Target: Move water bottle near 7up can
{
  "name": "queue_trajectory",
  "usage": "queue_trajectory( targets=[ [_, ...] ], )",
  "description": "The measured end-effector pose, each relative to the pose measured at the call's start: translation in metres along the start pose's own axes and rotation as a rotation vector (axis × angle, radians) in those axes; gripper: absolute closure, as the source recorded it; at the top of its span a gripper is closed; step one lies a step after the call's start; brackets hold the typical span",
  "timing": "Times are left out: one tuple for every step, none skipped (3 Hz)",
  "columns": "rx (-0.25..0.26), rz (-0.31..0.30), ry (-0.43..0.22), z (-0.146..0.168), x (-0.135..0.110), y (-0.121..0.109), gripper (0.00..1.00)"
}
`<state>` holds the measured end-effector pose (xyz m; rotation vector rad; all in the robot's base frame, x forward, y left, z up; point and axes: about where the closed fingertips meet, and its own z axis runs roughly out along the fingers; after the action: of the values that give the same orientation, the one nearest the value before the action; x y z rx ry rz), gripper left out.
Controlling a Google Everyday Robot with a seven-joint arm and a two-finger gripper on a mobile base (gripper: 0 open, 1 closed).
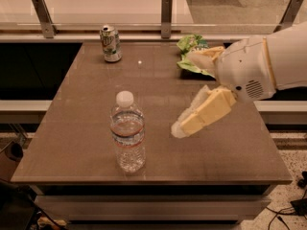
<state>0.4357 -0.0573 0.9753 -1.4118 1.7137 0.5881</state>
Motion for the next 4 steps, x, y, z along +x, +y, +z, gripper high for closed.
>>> queue_trajectory(
  targets=[
    [-0.007, 0.005, -0.039, 0.000, -0.014, 0.004, 0.00],
    [-0.005, 0.002, -0.034, 0.000, -0.013, 0.004, 0.00],
    [-0.023, 0.012, -0.093, 0.015, -0.007, 0.003, 0.00],
    [-0.049, 0.039, -0.201, 0.038, 0.006, 0.003, 0.00]
  ],
)
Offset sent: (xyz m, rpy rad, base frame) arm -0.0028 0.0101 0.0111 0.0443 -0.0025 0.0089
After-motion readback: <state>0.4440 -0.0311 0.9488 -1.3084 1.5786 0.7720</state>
